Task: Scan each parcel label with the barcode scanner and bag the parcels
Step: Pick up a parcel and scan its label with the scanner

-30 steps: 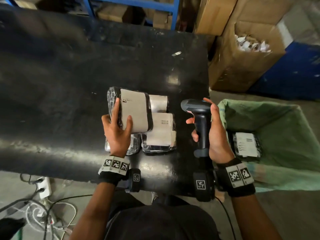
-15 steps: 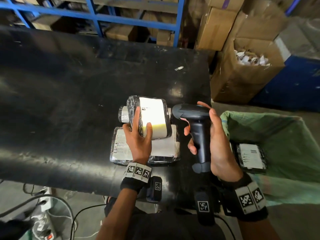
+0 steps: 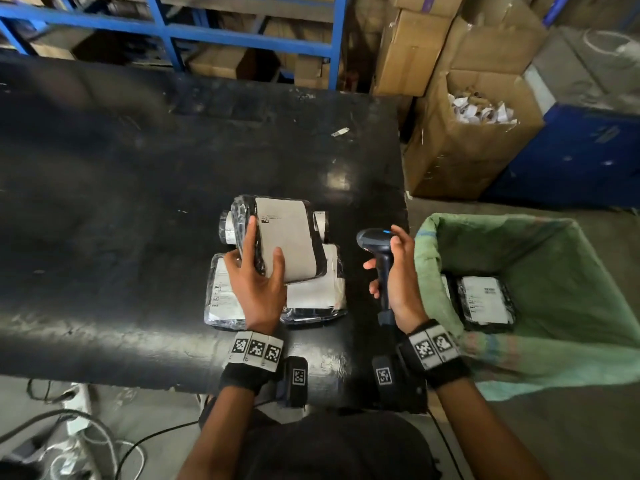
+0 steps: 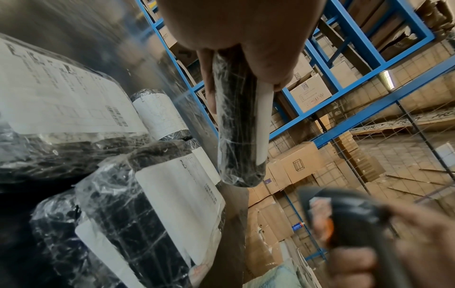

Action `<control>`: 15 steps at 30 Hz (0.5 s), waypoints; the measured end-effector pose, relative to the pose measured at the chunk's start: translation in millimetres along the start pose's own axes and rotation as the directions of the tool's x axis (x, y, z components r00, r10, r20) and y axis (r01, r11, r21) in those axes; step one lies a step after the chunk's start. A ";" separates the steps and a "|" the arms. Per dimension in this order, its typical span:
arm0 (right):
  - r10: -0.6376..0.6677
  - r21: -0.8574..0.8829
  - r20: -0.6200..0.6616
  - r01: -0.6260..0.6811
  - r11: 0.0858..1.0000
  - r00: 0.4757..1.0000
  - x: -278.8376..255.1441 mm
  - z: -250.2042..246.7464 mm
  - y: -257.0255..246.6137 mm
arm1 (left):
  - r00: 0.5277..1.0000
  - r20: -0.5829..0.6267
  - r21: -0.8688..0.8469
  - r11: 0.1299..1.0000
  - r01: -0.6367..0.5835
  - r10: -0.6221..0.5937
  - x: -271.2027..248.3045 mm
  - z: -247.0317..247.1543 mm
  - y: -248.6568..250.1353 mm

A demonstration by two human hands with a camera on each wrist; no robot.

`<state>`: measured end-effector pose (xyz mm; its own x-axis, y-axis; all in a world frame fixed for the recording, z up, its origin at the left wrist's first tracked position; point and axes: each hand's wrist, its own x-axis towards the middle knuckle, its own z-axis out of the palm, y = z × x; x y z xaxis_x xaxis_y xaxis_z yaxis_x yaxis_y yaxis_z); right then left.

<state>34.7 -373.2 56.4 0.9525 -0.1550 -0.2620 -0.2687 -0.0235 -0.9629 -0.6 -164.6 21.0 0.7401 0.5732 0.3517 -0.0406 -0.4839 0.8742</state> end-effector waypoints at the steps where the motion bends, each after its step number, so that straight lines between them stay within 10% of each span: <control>1: 0.039 -0.043 -0.033 -0.040 0.998 0.999 7.7 -0.6 16.9 | 1.000 0.006 0.001 1.000 0.000 0.000 -1.1 -2.3 -1.4; 15: 0.262 -0.260 -0.079 -0.274 0.926 0.962 33.3 -2.1 140.4 | 0.988 0.117 0.025 0.994 0.103 -0.105 -14.3 -5.0 2.2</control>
<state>28.4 -383.7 -87.3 0.8345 -0.2334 -0.4992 -0.5466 -0.2360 -0.8034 -14.6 -170.5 19.6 0.8139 0.5394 0.2161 0.0527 -0.4389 0.8970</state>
